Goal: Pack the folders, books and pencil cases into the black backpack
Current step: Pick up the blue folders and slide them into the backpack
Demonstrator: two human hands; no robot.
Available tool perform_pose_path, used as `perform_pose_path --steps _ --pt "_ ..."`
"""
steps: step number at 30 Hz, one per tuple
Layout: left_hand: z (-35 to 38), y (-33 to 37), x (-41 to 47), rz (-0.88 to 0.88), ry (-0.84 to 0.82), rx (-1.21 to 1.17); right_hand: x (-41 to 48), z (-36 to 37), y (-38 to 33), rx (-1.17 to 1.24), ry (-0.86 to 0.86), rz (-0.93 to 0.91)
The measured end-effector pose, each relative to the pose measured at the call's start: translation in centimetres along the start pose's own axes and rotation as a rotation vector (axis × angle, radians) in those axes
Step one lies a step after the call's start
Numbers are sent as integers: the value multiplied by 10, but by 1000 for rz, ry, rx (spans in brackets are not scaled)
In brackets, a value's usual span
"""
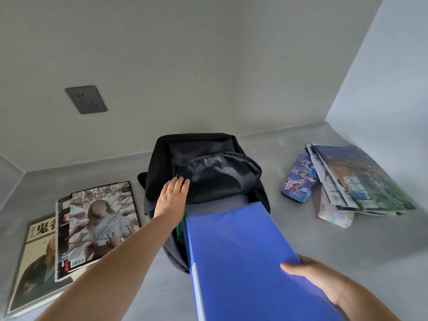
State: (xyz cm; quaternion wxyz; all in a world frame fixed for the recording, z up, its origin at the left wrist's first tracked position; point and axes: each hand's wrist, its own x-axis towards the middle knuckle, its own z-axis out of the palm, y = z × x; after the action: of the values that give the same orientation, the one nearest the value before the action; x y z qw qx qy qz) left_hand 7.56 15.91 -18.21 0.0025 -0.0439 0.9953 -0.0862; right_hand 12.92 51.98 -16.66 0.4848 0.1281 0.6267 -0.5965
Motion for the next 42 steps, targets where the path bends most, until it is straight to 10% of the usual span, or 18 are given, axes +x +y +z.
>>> perform_pose_path --steps 42 --pt "-29 -33 63 309 -234 -168 65 3 -32 -182 155 -6"
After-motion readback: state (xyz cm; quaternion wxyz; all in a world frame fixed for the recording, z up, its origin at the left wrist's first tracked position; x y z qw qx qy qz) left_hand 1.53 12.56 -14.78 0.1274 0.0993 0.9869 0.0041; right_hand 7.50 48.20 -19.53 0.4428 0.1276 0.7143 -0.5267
